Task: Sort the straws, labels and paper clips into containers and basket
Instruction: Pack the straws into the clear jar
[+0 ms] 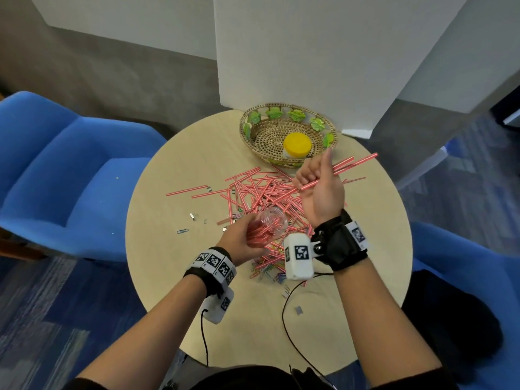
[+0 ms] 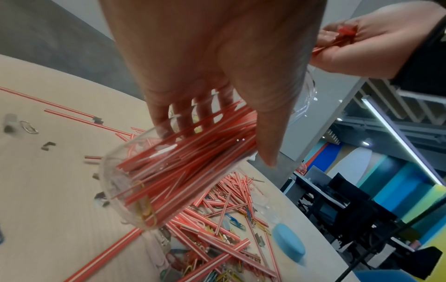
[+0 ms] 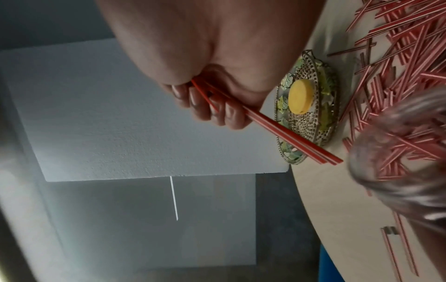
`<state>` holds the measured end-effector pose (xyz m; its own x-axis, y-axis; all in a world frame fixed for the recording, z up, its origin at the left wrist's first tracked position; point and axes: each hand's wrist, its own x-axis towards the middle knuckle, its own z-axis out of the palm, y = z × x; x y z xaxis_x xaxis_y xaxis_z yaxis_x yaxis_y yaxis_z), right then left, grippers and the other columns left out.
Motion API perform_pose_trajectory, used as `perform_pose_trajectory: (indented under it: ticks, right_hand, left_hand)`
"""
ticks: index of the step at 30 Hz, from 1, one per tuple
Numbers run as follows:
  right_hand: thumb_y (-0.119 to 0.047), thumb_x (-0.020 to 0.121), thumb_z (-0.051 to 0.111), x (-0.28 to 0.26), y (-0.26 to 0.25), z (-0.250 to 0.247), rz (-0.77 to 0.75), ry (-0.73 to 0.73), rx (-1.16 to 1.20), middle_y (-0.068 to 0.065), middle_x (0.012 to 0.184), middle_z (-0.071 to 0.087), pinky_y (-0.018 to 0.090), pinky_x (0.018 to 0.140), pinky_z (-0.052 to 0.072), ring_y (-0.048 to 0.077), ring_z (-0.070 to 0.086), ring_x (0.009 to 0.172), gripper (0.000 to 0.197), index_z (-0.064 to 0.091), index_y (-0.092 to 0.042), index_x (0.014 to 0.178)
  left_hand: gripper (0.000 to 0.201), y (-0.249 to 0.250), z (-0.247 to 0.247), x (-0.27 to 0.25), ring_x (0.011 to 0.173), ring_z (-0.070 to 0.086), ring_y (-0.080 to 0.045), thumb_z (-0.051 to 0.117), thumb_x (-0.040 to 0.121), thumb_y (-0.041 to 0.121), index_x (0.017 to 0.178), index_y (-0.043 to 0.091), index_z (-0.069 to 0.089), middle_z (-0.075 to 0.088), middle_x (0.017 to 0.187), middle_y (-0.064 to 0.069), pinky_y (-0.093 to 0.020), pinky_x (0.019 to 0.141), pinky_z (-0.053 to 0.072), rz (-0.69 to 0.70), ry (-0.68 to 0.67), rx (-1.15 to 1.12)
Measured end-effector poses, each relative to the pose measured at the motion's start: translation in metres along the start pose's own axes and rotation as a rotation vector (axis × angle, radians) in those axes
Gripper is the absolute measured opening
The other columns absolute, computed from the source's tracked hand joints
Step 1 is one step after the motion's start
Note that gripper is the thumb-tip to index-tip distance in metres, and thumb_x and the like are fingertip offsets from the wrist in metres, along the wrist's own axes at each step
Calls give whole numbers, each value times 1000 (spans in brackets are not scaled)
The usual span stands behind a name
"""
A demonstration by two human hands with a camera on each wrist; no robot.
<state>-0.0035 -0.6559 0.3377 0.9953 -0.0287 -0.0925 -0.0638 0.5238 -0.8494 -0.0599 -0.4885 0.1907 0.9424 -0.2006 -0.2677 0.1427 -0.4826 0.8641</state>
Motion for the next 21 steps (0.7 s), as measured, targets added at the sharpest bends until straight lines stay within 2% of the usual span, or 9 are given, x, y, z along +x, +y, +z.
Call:
perform_pose_trajectory:
  ticks: [4, 8, 10, 13, 15, 17, 19, 21]
  right_hand:
    - [-40, 107, 31, -1, 9, -5, 31, 8, 25, 0, 65, 22, 24, 51, 29, 12, 25, 54, 46, 31, -17, 67]
    - [-41, 106, 31, 1, 4, -6, 29, 6, -15, -1, 64, 24, 25, 52, 29, 13, 26, 54, 46, 32, -16, 68]
    - [-43, 104, 33, 0, 8, -1, 61, -24, -126, -2, 62, 30, 25, 53, 33, 12, 31, 54, 46, 34, -16, 67]
    - [-47, 103, 36, -1, 24, 3, 101, -97, -480, -3, 61, 44, 27, 59, 42, 16, 44, 58, 49, 40, -19, 64]
    - [-47, 103, 39, 1, 34, 0, 53, -134, -653, -2, 66, 50, 29, 65, 43, 18, 49, 64, 47, 46, -22, 64]
    - [-48, 102, 41, 4, 40, -6, -76, -171, -804, -5, 68, 51, 30, 68, 41, 13, 49, 66, 41, 50, -26, 68]
    - [-42, 102, 43, 6, 39, -13, -244, -189, -984, -9, 71, 49, 26, 67, 38, 8, 47, 68, 32, 49, -35, 72]
    - [-33, 102, 49, 7, 37, -20, -311, -173, -1065, -10, 71, 50, 24, 64, 37, 5, 46, 67, 30, 51, -35, 72]
  left_hand:
    - [79, 1, -3, 2, 103, 68, -11, 94, 58, 40, 124, 25, 52, 68, 114, 7, -40, 96, 55, -13, 24, -13]
    - [76, 0, -8, 4, 103, 67, -12, 94, 62, 32, 126, 22, 53, 67, 113, 7, -35, 96, 54, 4, 42, 4]
    - [73, 5, -10, 6, 101, 67, -8, 93, 64, 27, 125, 21, 53, 67, 112, 7, -29, 94, 54, 15, 42, -24]
    - [72, 13, -8, 10, 100, 67, -3, 93, 64, 27, 124, 20, 54, 69, 111, 7, -21, 89, 53, 26, 34, -78]
    - [77, 16, -7, 12, 102, 68, -7, 92, 61, 37, 126, 24, 52, 69, 113, 7, -29, 92, 55, 30, 30, -99]
    - [76, 17, -8, 13, 100, 69, -9, 90, 61, 41, 126, 26, 52, 69, 113, 7, -33, 90, 56, 40, 39, -89]
    - [72, 17, -9, 13, 96, 68, -6, 91, 65, 32, 125, 23, 52, 68, 110, 7, -27, 86, 56, 43, 60, -81]
    - [71, 15, -12, 14, 95, 65, -3, 91, 68, 26, 126, 20, 53, 67, 111, 6, -19, 84, 52, 49, 77, -65]
